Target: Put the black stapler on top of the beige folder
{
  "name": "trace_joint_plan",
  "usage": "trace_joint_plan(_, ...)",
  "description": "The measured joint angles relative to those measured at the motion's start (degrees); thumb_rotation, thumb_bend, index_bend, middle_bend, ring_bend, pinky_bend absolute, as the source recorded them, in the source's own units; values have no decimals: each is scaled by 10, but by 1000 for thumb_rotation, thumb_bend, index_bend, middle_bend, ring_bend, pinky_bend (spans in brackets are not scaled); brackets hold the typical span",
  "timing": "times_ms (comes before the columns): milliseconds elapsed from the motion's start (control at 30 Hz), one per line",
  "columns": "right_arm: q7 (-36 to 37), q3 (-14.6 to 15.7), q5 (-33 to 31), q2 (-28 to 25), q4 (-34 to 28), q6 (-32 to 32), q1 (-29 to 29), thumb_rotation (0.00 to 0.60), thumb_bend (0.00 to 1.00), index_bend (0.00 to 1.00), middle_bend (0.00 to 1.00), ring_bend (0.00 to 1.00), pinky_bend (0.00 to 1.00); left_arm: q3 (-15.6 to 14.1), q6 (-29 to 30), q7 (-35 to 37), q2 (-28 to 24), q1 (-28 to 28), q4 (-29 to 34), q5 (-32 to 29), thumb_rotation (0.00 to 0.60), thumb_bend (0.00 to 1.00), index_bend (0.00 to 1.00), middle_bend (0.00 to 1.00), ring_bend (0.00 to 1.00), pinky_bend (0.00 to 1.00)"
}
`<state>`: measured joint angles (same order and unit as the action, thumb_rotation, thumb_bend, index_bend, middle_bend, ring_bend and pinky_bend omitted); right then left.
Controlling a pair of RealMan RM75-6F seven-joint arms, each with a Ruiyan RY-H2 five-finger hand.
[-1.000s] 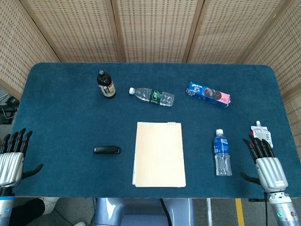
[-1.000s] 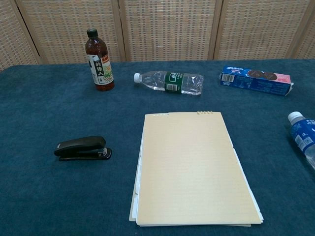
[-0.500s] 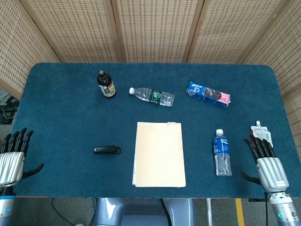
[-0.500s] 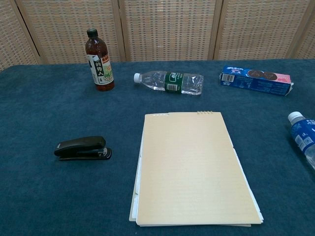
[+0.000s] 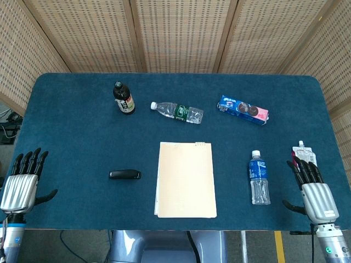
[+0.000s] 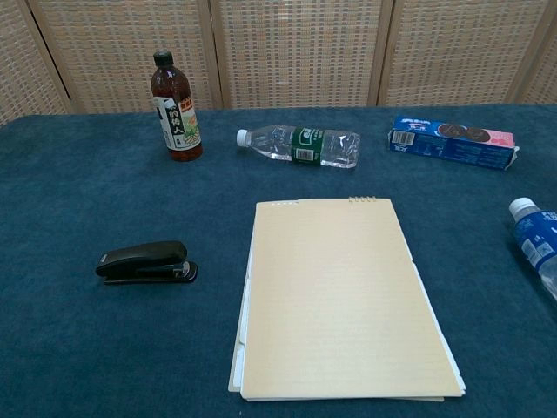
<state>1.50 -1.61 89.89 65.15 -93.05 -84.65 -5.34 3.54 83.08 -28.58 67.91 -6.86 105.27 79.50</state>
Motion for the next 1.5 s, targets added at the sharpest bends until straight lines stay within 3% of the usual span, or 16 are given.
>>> trace_joint_plan(400, 2, 0, -1, -1, -1, 2, 0, 600, 116, 31, 0, 0, 0, 39, -98, -63, 24, -78, 13, -91, 600, 112, 0, 0, 0, 0)
trace_joint_plan(633, 11, -2, -5, -4, -1, 2, 0, 600, 116, 37, 0, 0, 0, 57, -156, -121, 71, -142, 5, -169, 600, 113, 60, 0, 0, 32)
trace_joint_plan(1033, 20, -3, -11, -8, -1, 9, -1, 600, 116, 62, 0, 0, 0, 68, -176, -184, 170, -211, -38, -246, 600, 116, 165, 7, 85, 169)
trace_joint_plan(1500, 37, -6, -14, -13, 0, 10, -2, 600, 116, 69, 0, 0, 0, 67, -165, -219, 284, -265, -107, -302, 600, 164, 334, 158, 231, 283)
